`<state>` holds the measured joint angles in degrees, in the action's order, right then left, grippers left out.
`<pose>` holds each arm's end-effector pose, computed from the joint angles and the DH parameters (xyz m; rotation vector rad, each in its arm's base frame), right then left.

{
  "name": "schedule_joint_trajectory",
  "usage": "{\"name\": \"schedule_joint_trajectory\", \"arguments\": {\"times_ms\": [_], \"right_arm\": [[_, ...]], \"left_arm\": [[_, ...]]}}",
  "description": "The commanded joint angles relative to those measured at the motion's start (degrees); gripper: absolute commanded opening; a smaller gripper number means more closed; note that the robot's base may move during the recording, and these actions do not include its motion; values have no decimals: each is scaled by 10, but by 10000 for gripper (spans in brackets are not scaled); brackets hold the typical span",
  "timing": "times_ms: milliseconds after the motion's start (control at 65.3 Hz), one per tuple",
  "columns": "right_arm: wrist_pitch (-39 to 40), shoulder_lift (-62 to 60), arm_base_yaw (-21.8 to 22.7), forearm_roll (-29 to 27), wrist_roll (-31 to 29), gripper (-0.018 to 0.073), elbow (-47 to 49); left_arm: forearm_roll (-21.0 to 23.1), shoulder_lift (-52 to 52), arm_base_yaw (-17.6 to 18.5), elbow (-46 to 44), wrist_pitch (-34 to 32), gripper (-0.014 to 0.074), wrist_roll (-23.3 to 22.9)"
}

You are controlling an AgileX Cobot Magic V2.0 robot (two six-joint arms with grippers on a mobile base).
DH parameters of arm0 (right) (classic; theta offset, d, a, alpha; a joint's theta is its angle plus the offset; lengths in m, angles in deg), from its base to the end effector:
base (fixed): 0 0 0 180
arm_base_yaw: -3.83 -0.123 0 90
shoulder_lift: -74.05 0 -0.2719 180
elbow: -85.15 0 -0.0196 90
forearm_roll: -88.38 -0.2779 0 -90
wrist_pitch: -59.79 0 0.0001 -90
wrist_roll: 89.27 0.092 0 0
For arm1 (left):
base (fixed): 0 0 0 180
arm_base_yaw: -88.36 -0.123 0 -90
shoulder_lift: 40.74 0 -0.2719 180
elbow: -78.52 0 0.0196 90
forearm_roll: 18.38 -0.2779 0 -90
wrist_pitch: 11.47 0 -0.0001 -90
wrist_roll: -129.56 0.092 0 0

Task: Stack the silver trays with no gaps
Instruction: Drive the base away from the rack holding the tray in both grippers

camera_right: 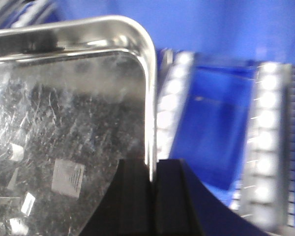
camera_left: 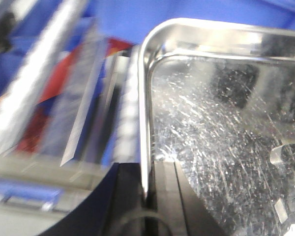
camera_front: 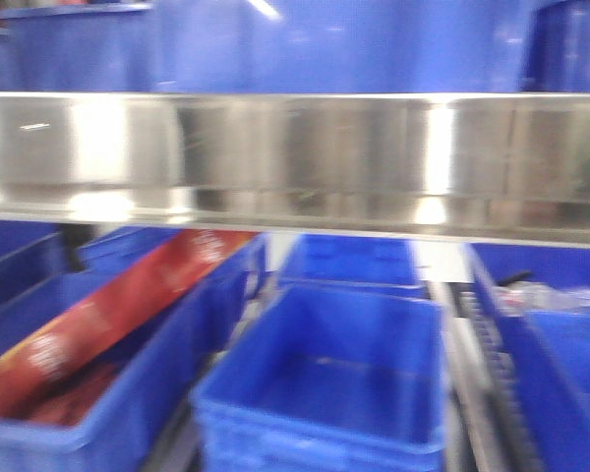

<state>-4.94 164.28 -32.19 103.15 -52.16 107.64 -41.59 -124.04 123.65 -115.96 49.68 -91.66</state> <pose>0.2694 0.1696 0.4587 0.0133 2.2987 0.3416 0.2538 -0.1407 0.4586 -0.0803 2.1941 -0.2445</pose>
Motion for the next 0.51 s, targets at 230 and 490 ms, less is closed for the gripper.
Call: {"name": "schedule_joint_trajectory", "arguments": {"times_ms": [230,490], "right_arm": [[18,-5,2,21,-6,-77,5],[23,-5,2,21,-6,-77,5]], "left_arm": [[-20,8,-1,-7,-5,-15,2],[-20,8,-1,-7,-5,-15,2]]}}
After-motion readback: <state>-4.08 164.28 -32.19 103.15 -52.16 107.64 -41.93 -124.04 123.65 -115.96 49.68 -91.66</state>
